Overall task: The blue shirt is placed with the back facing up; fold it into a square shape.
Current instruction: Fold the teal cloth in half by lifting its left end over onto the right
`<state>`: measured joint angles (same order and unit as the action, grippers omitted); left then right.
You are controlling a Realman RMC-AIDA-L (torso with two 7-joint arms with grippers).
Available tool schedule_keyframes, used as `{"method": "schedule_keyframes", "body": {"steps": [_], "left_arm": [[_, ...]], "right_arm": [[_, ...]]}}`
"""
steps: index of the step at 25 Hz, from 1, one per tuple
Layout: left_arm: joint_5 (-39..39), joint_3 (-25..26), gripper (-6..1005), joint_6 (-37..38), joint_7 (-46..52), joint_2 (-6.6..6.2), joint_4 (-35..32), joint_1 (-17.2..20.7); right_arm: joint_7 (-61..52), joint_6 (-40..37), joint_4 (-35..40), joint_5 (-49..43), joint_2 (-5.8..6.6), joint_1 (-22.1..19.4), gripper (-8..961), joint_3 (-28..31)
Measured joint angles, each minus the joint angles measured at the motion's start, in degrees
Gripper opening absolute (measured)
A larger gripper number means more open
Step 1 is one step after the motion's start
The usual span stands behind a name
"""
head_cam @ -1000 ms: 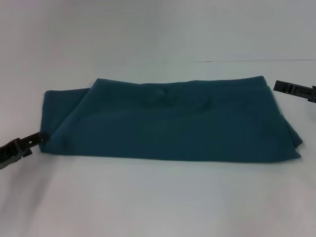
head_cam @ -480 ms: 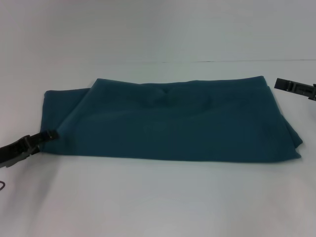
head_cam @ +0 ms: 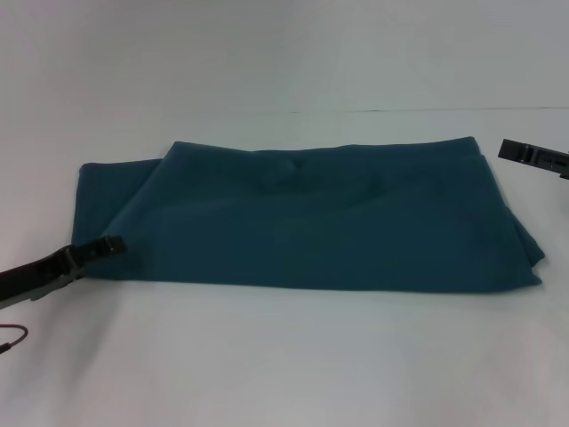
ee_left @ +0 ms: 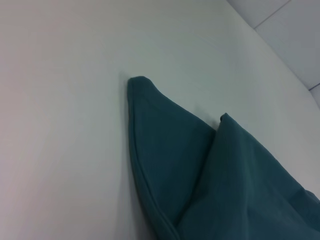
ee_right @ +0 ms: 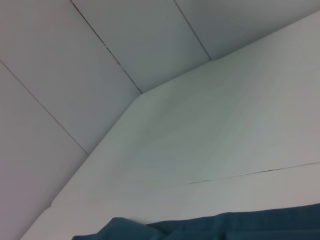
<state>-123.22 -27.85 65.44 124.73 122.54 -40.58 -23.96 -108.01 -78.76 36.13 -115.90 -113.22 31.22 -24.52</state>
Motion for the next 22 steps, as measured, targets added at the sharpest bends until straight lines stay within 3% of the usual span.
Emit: {"method": "schedule_keyframes", "body": {"steps": [11,22], "left_arm": [[0.00,-1.86,895,-0.31,-0.14,-0.02,0.25,-0.63],[-0.15,-2.21,765,-3.14,-0.85,-0.01,-0.18,-0.51]], "right_arm": [[0.00,0.00,0.00,0.09,0.03,-0.11,931,0.00],[0.00,-0.05,0.00,0.25,0.03,-0.24,931,0.00]]}}
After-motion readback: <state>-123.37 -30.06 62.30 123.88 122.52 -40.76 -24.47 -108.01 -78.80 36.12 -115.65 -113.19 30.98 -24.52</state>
